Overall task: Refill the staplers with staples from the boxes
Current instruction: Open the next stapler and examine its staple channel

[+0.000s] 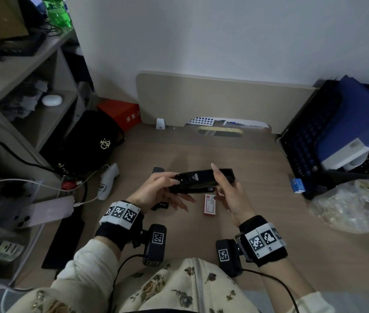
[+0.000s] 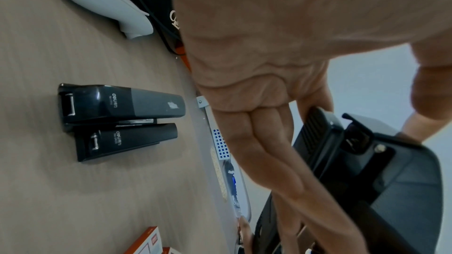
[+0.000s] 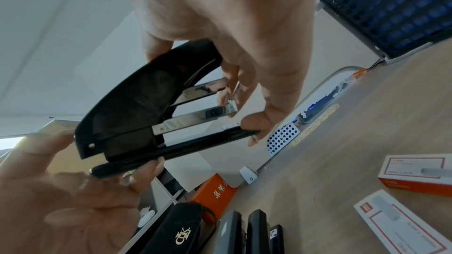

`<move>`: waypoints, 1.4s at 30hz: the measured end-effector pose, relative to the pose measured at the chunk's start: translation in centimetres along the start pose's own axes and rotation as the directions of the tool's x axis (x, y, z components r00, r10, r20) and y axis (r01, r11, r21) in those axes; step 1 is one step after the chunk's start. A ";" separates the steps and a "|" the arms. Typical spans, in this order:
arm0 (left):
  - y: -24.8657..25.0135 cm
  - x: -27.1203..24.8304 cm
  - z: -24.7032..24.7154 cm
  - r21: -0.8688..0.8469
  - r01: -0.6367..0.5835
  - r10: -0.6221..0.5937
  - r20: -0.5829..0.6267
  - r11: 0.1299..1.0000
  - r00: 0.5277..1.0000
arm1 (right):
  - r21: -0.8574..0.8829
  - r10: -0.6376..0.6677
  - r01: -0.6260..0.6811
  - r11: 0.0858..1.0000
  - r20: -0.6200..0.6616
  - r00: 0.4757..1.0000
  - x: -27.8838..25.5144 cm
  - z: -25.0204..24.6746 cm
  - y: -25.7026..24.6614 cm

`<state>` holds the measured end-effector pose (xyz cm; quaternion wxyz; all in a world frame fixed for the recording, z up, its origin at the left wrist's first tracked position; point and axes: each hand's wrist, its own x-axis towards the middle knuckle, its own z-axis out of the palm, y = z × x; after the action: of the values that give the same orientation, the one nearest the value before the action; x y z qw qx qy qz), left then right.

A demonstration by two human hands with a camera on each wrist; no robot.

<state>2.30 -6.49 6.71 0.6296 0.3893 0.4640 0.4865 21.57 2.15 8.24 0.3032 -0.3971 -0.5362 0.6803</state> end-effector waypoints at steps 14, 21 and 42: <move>0.0 -0.2 0.0 -0.041 0.002 -0.004 -0.068 0.999 0.998 | -0.086 0.023 -0.025 0.996 -0.015 1.000 0.6 0.2 0.4; 0.4 -0.2 0.2 -0.091 -0.007 -0.004 -0.115 0.996 0.993 | -0.103 0.037 -0.043 0.994 -0.052 0.998 0.7 0.4 0.1; 1.3 0.2 -0.7 -0.121 -0.010 -0.004 -0.110 0.993 0.994 | -0.072 0.005 -0.008 0.997 -0.037 0.999 1.8 1.0 -0.7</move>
<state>1.33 -5.93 7.72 0.6249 0.3237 0.4668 0.5355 19.74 3.35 8.60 0.2963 -0.4220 -0.5534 0.6542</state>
